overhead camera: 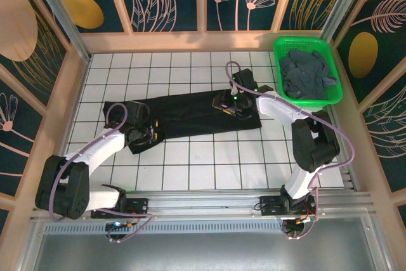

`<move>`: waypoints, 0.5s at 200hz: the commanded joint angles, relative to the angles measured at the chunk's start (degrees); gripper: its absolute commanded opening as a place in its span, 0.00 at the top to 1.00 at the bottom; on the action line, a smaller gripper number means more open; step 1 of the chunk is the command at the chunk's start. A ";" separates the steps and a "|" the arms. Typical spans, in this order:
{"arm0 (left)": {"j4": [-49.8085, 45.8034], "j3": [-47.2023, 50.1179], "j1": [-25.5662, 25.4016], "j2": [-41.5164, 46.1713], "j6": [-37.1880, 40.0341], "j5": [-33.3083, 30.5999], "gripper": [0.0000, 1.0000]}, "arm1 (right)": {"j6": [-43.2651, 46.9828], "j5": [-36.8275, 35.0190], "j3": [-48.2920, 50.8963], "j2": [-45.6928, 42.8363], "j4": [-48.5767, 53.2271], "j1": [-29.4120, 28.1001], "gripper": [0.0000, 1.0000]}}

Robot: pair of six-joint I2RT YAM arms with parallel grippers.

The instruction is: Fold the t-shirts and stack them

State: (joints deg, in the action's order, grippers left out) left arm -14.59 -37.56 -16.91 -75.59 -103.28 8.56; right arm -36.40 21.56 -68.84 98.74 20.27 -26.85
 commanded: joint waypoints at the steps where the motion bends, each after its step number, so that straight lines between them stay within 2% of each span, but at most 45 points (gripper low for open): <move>1: 0.88 1.17 -0.44 -0.52 -1.22 -0.99 0.80 | -0.25 0.16 0.28 -1.79 -0.32 -0.22 0.50; 18: 0.38 1.78 -0.56 0.39 -1.26 -0.96 1.00 | -0.16 -0.03 0.29 -1.88 -0.24 -0.15 0.50; 100: -7.00 5.37 -3.30 9.03 -0.07 1.62 1.00 | 0.54 2.96 -0.49 -2.57 -2.72 -0.14 0.51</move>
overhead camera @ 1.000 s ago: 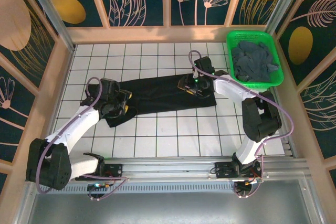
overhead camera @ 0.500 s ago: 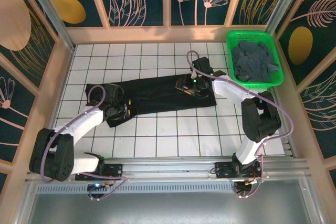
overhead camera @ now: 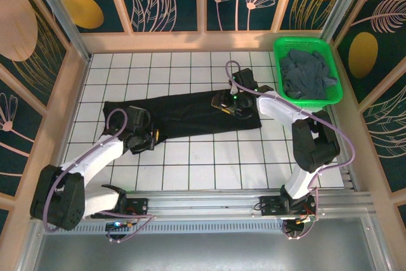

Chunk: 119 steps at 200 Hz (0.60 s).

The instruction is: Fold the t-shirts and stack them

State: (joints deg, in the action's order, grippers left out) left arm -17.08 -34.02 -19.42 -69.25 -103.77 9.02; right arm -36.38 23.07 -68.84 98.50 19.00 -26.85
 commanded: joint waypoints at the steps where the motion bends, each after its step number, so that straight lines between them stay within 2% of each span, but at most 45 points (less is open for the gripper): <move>1: -4.57 1.93 -0.79 2.75 0.41 1.17 1.00 | 0.52 1.45 -0.50 -2.34 -1.44 -0.14 0.51; 40: -2.33 4.38 -1.08 2.69 2.22 3.11 1.00 | -0.09 1.36 -0.02 -1.92 -1.51 -0.19 0.51; 61: 4.46 6.29 -1.07 0.17 5.34 6.68 1.00 | -0.36 1.28 0.13 -1.79 -1.51 -0.24 0.51; 78: 2.72 3.41 -1.06 -2.11 11.40 7.09 0.68 | -0.36 1.28 0.11 -1.77 -1.43 -0.27 0.51; 88: 0.79 0.85 -1.06 -2.45 14.91 6.45 0.57 | -0.35 1.34 0.24 -1.92 -1.55 -0.22 0.51; 101: -2.93 -3.31 -1.02 -2.05 19.54 3.97 0.53 | -0.19 2.32 0.90 -2.54 -2.99 -0.30 0.51; 119: -11.18 -10.29 0.82 -1.59 28.19 -2.20 0.54 | 0.20 5.90 2.69 -4.49 -7.97 -0.73 0.51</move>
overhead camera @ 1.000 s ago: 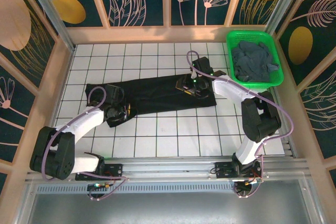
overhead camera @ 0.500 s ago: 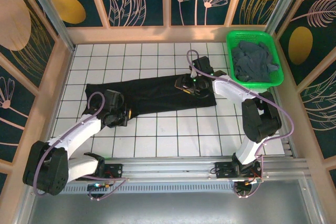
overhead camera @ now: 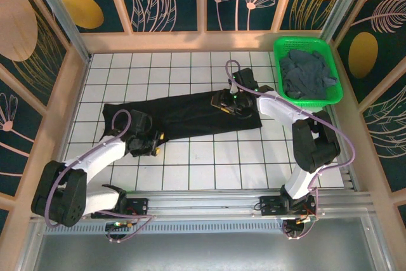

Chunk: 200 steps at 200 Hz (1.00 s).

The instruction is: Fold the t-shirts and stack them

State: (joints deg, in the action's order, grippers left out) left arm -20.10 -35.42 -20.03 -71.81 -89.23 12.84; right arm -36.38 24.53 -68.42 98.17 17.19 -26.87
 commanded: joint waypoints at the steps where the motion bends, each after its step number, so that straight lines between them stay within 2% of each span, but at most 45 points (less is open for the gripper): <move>1: -8.49 -9.19 1.63 1.02 14.14 -6.22 0.54 | 0.23 4.85 2.39 -4.27 -6.53 -0.76 0.51; 24: -9.17 -11.90 11.27 1.37 23.62 -5.27 0.56 | -0.08 9.67 4.50 -6.76 -13.06 -1.80 0.49; 44: -9.09 -13.99 19.58 -2.03 33.19 -5.47 0.61 | -0.09 10.44 4.51 -6.50 -13.38 -2.44 0.49; 62: -8.54 -15.17 24.49 -6.30 40.49 -5.83 0.65 | -0.02 10.49 4.53 -6.33 -12.77 -2.63 0.49; 78: -5.11 -14.12 28.04 -9.21 44.06 -2.28 0.66 | 0.36 10.44 4.44 -6.51 -12.27 -2.74 0.49; 102: -5.90 -13.90 29.08 -12.18 46.53 -0.14 0.69 | 1.64 10.53 4.31 -6.45 -10.80 -2.75 0.49; 114: -6.65 -12.20 29.08 -10.47 46.82 -0.79 0.67 | 2.01 10.38 4.81 -6.68 -10.61 -2.75 0.50; 128: -7.42 -10.26 29.06 -7.60 48.71 -4.71 0.59 | 2.19 10.18 5.43 -6.76 -10.49 -2.75 0.49; 145: -5.62 -9.13 29.08 -6.58 51.40 -5.63 0.56 | 1.85 10.50 6.21 -6.73 -11.18 -2.77 0.49; 159: -2.45 -9.61 29.17 -7.79 53.16 -3.73 0.54 | 1.70 10.95 6.39 -6.39 -11.62 -2.92 0.49; 178: 0.81 -10.74 29.47 -9.64 55.38 -4.84 0.55 | 1.85 11.84 5.71 -5.71 -11.54 -3.10 0.49; 200: 0.62 -12.33 30.18 -13.70 57.04 -4.58 0.56 | 2.38 13.91 4.66 -4.83 -11.33 -3.27 0.49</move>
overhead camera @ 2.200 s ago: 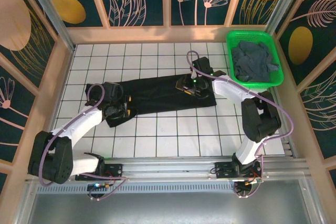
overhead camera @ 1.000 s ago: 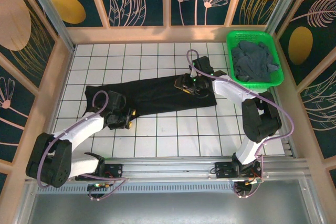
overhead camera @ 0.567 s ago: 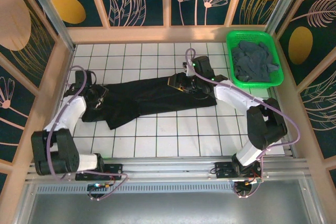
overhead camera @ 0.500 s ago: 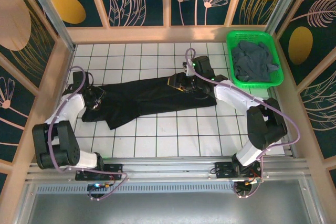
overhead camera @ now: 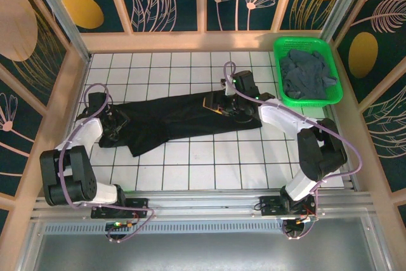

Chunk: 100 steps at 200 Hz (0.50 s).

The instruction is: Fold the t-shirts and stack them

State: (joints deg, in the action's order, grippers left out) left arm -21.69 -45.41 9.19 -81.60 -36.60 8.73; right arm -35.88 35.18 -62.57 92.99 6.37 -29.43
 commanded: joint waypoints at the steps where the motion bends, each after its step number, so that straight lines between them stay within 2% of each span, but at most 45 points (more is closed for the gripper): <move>1: 2.06 -2.37 0.98 -4.13 4.46 -0.47 0.56 | 1.92 3.29 -1.27 0.35 -0.45 -0.71 0.49; 27: 0.88 -2.22 0.96 -5.95 4.61 -1.77 0.56 | 2.47 4.02 -1.92 0.44 0.37 -0.80 0.49; 60: 3.88 0.49 1.00 -5.34 3.51 1.63 0.55 | 2.08 3.98 -1.77 0.49 0.09 -0.80 0.49; 100: 3.84 0.70 1.00 -5.76 4.14 2.56 0.57 | 1.95 3.93 -3.04 1.78 0.19 -0.89 0.49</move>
State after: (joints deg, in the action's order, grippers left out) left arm -19.00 -45.04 9.87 -87.37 -33.80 10.04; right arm -34.87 37.67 -63.05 93.38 6.50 -29.80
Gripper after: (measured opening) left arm 0.435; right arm 0.514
